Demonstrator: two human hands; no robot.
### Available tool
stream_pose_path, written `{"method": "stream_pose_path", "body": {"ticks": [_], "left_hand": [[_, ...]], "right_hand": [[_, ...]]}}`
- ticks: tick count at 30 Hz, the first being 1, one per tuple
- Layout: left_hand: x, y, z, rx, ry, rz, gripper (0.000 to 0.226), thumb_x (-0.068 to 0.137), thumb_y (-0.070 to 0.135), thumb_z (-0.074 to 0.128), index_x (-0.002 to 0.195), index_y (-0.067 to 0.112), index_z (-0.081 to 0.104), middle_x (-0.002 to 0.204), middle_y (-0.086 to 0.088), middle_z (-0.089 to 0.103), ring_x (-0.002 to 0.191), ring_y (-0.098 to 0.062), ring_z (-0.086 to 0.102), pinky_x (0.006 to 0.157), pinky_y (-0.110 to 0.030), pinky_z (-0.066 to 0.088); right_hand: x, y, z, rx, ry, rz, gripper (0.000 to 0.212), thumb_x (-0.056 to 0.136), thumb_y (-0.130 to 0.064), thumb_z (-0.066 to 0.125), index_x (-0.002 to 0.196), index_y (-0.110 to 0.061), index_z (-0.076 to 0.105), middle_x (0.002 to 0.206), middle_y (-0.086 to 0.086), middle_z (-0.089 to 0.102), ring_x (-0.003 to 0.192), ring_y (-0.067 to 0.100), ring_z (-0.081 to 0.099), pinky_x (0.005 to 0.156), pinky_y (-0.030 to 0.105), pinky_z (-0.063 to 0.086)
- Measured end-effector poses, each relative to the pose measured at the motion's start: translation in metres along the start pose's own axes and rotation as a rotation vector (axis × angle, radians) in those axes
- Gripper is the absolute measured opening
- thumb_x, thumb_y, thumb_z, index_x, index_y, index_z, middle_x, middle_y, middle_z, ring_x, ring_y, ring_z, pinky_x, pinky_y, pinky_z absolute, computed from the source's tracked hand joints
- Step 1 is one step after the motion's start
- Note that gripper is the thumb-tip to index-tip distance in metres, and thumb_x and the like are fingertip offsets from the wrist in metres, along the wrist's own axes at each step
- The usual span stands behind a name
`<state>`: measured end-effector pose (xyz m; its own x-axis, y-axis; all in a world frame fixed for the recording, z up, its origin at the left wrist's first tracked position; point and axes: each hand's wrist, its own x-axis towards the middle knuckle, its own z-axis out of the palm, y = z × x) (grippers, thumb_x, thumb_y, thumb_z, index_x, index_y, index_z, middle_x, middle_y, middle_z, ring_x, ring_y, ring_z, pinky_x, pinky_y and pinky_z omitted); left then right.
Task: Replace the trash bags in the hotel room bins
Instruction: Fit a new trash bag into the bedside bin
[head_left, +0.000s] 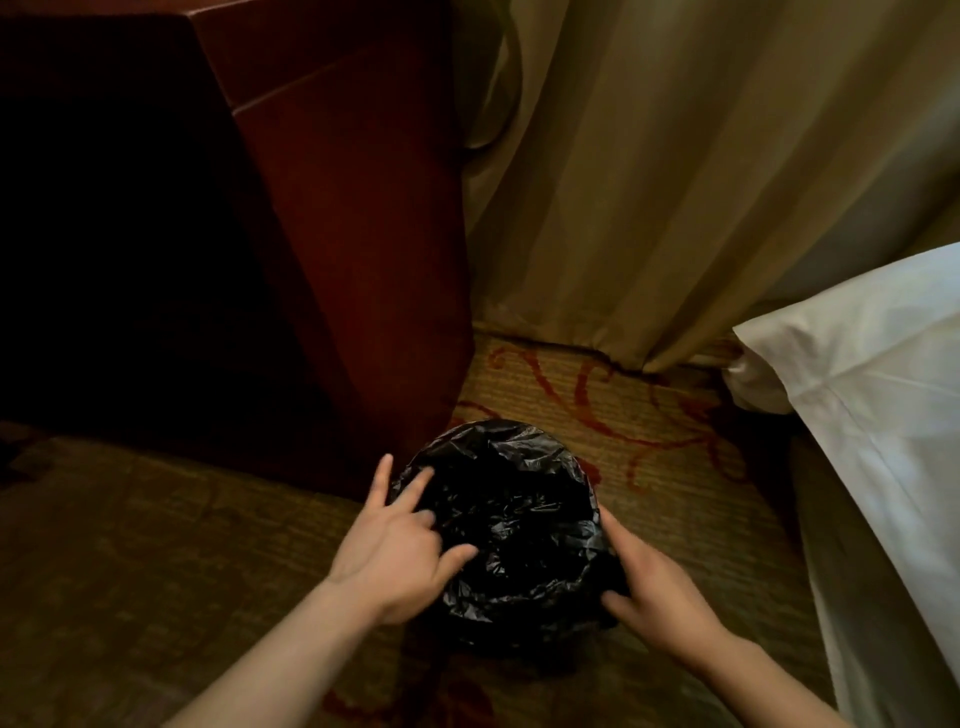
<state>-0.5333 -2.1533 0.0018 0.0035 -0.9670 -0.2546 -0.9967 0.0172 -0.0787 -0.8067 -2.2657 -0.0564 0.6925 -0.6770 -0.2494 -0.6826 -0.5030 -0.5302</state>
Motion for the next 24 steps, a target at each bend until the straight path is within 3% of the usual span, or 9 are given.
{"method": "stream_pose_path", "body": {"ticks": [3, 6, 8, 9, 11, 12, 16, 21, 24], "left_hand": [[-0.006, -0.003, -0.001, 0.046, -0.021, -0.022, 0.09, 0.091, 0.069, -0.004, 0.102, 0.027, 0.075, 0.115, 0.012, 0.066, 0.151, -0.016, 0.003, 0.112, -0.058, -0.024], [-0.011, -0.002, -0.004, 0.062, 0.12, 0.009, 0.073, 0.096, 0.066, 0.011, 0.105, 0.029, 0.073, 0.131, 0.006, 0.06, 0.149, -0.02, 0.016, 0.117, -0.06, -0.008], [-0.013, 0.001, -0.004, 0.001, 0.217, 0.029, 0.066, 0.094, 0.07, 0.019, 0.132, 0.033, 0.057, 0.152, -0.004, 0.041, 0.15, -0.024, 0.015, 0.119, -0.056, 0.003], [-0.013, 0.002, -0.003, -0.046, 0.189, 0.015, 0.074, 0.09, 0.077, 0.019, 0.147, 0.035, 0.037, 0.162, -0.008, 0.021, 0.152, -0.024, 0.001, 0.12, -0.054, 0.001], [-0.014, 0.004, 0.0, -0.127, 0.074, -0.038, 0.095, 0.078, 0.091, 0.014, 0.155, 0.036, 0.001, 0.162, -0.004, -0.019, 0.145, -0.02, -0.031, 0.12, -0.049, -0.009], [-0.014, 0.003, 0.002, -0.143, 0.037, -0.054, 0.1, 0.074, 0.094, 0.013, 0.154, 0.036, -0.006, 0.16, -0.002, -0.027, 0.142, -0.018, -0.037, 0.119, -0.048, -0.012], [-0.013, -0.001, 0.008, -0.116, 0.056, -0.068, 0.101, 0.075, 0.093, 0.013, 0.153, 0.034, -0.012, 0.159, -0.002, -0.03, 0.14, -0.018, -0.04, 0.12, -0.047, -0.011], [-0.013, -0.002, 0.018, -0.185, 0.097, -0.089, 0.092, 0.08, 0.089, 0.013, 0.152, 0.038, -0.012, 0.16, 0.002, -0.028, 0.14, -0.02, -0.04, 0.119, -0.047, -0.012], [-0.012, -0.003, 0.02, -0.187, 0.086, -0.092, 0.09, 0.079, 0.089, 0.01, 0.151, 0.04, -0.014, 0.159, 0.005, -0.031, 0.139, -0.019, -0.041, 0.119, -0.044, -0.013]], "right_hand": [[0.003, 0.01, 0.006, -0.021, 0.072, 0.034, 0.072, 0.09, -0.019, 0.061, 0.152, -0.035, 0.029, 0.123, -0.014, 0.066, 0.102, 0.003, 0.065, 0.076, 0.017, 0.051], [0.007, 0.017, 0.01, 0.016, 0.106, 0.014, 0.035, 0.089, -0.013, 0.059, 0.11, -0.04, 0.061, 0.105, -0.017, 0.067, 0.102, 0.004, 0.063, 0.081, 0.019, 0.05], [0.007, 0.018, 0.013, 0.008, 0.089, 0.011, 0.027, 0.09, -0.011, 0.058, 0.1, -0.034, 0.064, 0.1, -0.014, 0.064, 0.1, 0.007, 0.061, 0.082, 0.022, 0.049], [0.006, 0.019, 0.013, 0.009, 0.081, 0.014, 0.025, 0.09, -0.009, 0.057, 0.098, -0.032, 0.063, 0.098, -0.012, 0.062, 0.098, 0.007, 0.059, 0.081, 0.021, 0.047], [0.006, 0.018, 0.012, 0.06, 0.063, 0.017, 0.033, 0.09, -0.005, 0.056, 0.089, -0.038, 0.056, 0.095, -0.012, 0.058, 0.094, 0.005, 0.056, 0.076, 0.015, 0.042], [0.006, 0.019, 0.012, 0.116, 0.045, 0.038, 0.036, 0.09, -0.003, 0.055, 0.087, -0.039, 0.054, 0.095, -0.012, 0.058, 0.092, 0.003, 0.056, 0.076, 0.014, 0.042], [0.003, 0.022, 0.006, 0.514, -0.045, 0.225, 0.028, 0.092, 0.004, 0.054, 0.098, -0.02, 0.069, 0.102, -0.001, 0.069, 0.092, 0.008, 0.066, 0.077, 0.021, 0.054], [0.003, 0.021, -0.004, 0.833, 0.002, 0.383, 0.015, 0.09, 0.01, 0.055, 0.095, 0.002, 0.068, 0.103, 0.018, 0.071, 0.093, 0.024, 0.07, 0.083, 0.034, 0.057], [0.0, 0.023, -0.008, 1.008, -0.023, 0.436, 0.017, 0.09, 0.012, 0.052, 0.093, 0.001, 0.064, 0.096, 0.021, 0.067, 0.09, 0.029, 0.067, 0.083, 0.04, 0.055]]}}
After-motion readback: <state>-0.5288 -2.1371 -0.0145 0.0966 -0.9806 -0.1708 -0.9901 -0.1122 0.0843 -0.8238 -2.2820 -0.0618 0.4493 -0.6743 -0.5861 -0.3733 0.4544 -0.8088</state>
